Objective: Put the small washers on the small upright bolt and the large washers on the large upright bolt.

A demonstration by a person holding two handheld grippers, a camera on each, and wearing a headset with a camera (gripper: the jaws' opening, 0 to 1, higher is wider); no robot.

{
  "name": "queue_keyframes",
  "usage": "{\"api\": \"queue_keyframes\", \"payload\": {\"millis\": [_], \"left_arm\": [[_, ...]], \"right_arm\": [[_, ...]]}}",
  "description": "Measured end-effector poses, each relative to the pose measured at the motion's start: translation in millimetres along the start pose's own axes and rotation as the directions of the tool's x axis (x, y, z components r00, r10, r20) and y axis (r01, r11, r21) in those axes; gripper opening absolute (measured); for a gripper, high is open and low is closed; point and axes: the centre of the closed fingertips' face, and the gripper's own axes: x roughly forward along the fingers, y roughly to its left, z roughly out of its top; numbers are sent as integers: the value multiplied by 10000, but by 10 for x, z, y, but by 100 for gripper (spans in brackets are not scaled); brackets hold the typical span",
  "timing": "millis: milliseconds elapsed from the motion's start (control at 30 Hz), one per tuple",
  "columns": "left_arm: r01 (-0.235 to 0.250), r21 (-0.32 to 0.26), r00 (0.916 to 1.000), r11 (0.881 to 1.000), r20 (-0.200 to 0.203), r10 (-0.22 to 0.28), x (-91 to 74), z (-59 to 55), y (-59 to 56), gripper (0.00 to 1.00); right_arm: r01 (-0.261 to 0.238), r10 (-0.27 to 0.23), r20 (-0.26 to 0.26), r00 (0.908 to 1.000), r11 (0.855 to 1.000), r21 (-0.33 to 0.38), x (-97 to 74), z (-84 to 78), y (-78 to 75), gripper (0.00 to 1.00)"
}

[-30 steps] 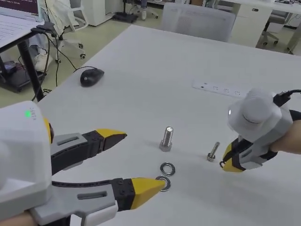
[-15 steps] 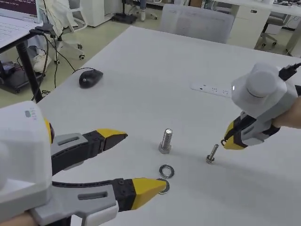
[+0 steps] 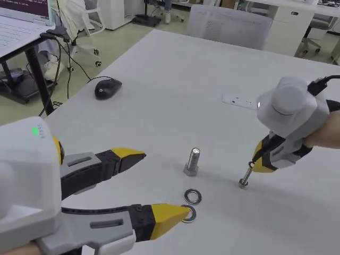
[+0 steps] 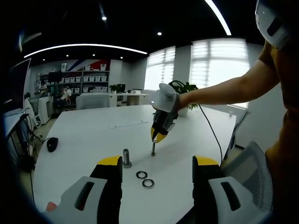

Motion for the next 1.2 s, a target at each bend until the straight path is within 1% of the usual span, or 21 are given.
{"api": "queue_keyframes", "payload": {"millis": [100,167,400,467,667,767,1200], "left_arm": [[40,-68,10000,10000,58,-39,7,3,0,60],[-5,-31,10000,10000,-96,5,10,-30,15,60],[-13,-113,10000,9999,21,13,-12,-21,22,59],[-53,-103,10000,9999,-12,53,-19,-28,30,59],[-82,-144,10000,9999,-55,81,-25,-45,27,60],[-97,-190,9999,9998,-36,97,-24,-46,24,60],[-138,-242,9998,9996,-170,134,-9,-74,27,60]], "right_arm": [[-49,49,-53,10000,10000,-28,25,-10,4,12],[-34,33,-86,10000,10000,-29,46,-14,-2,12],[-144,144,-163,9998,9999,-26,140,-34,-5,12],[-172,170,-278,9995,9998,-56,176,-57,1,12],[-347,345,-249,9991,9994,-92,269,-68,47,12],[-360,357,-183,9992,9992,-170,292,-62,48,13],[-415,412,-150,9990,9989,-234,477,-134,67,13]]}}
